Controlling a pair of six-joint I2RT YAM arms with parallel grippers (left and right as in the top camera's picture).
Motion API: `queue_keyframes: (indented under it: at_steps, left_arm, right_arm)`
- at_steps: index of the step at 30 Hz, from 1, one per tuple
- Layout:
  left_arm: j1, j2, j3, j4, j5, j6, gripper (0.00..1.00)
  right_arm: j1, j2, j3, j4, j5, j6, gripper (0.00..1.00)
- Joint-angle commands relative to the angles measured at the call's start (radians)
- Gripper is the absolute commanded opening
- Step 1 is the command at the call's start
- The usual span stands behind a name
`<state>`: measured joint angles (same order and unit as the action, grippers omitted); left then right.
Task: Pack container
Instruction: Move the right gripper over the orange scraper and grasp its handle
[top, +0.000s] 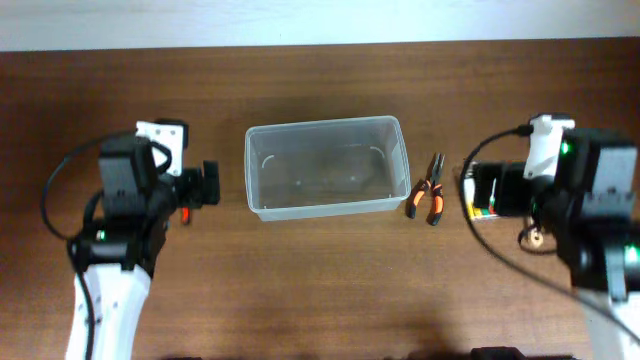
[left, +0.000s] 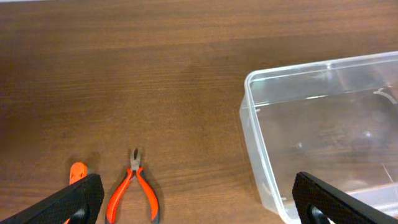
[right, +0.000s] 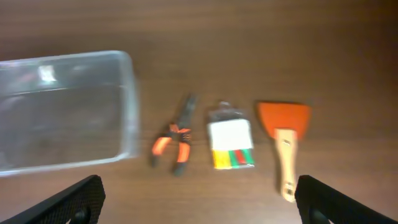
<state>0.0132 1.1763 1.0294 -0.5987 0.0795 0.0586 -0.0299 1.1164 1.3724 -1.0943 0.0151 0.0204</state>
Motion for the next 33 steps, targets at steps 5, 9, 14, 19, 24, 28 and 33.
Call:
queue_keyframes:
  at_steps: [5,9,14,19,24,28,33]
  left_arm:
    - [0.001,0.094,0.025,-0.011,-0.061,-0.002,0.99]
    - [0.001,0.125,0.025,-0.028,-0.061,-0.002,0.99]
    - [0.001,0.149,0.025,-0.028,-0.061,-0.002,0.99]
    - [0.001,0.151,0.025,-0.028,-0.061,-0.002,0.99]
    - [0.001,0.151,0.025,-0.028,-0.061,-0.002,0.99]
    - [0.001,0.151,0.025,-0.028,-0.061,-0.002,0.99]
    - [0.001,0.151,0.025,-0.028,-0.061,-0.002,0.99]
  right_arm:
    - [-0.208,0.235,0.014,0.025,0.102,-0.044,0.98]
    - [-0.292,0.347,0.014,0.068,0.098,-0.095,0.99]
    - [-0.352,0.499,0.014,0.148,0.098,-0.189,0.98]
    - [-0.357,0.651,0.014,0.237,0.098,-0.332,0.99]
    - [-0.357,0.783,0.014,0.267,0.103,-0.364,0.98]
    - [-0.357,0.853,0.014,0.262,0.102,-0.364,0.99]
    - [-0.359,0.888,0.013,0.234,0.094,-0.364,0.99]
